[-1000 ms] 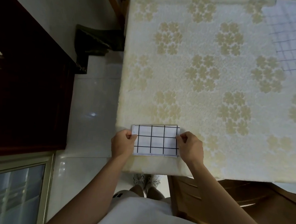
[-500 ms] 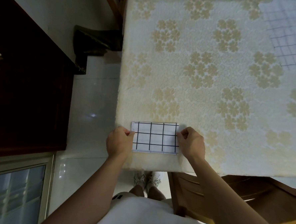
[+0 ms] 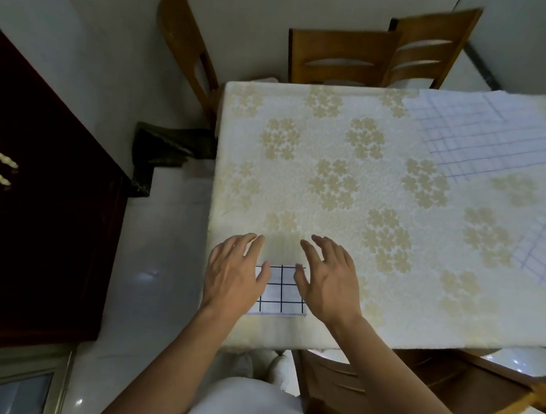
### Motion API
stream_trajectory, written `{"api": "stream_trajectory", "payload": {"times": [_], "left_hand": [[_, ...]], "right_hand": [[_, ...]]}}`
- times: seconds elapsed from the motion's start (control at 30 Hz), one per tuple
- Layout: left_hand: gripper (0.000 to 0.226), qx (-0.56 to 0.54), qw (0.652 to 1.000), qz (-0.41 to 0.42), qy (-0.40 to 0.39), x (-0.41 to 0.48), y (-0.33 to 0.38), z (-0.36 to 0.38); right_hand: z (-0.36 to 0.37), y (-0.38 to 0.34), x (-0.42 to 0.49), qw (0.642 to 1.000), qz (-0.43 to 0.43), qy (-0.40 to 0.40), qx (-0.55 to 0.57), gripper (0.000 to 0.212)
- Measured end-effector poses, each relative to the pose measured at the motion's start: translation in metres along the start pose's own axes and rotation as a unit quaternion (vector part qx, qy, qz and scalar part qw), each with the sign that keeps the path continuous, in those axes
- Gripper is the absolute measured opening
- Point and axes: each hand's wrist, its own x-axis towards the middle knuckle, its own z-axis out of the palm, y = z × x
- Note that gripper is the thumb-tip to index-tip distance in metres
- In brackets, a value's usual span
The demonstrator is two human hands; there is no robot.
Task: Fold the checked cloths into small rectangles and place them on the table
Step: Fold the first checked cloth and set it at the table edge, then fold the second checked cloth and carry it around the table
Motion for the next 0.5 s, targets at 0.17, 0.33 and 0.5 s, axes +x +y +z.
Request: {"api": "stream_trajectory", "payload": {"times": [0.17,0.33,0.5], "left_hand": [[0.051,0.001,0.999,0.032,-0.001,-0.005,0.006,-0.011],[0.05,0.01,0.998,0.056,-0.024,-0.015,0.006,-0.008],[0.05,-0.005,0.995,0.09,-0.046,-0.02,0.021,-0.001]], "right_hand": [[-0.013,-0.014,-0.009,1.0,-0.02,0.001,0.003,0.053],[-0.016,-0.016,-0.026,1.0,-0.001,0.01,0.011,0.053],[-0.018,-0.007,-0.051,0.998,0.055,-0.002,-0.004,0.052]]}}
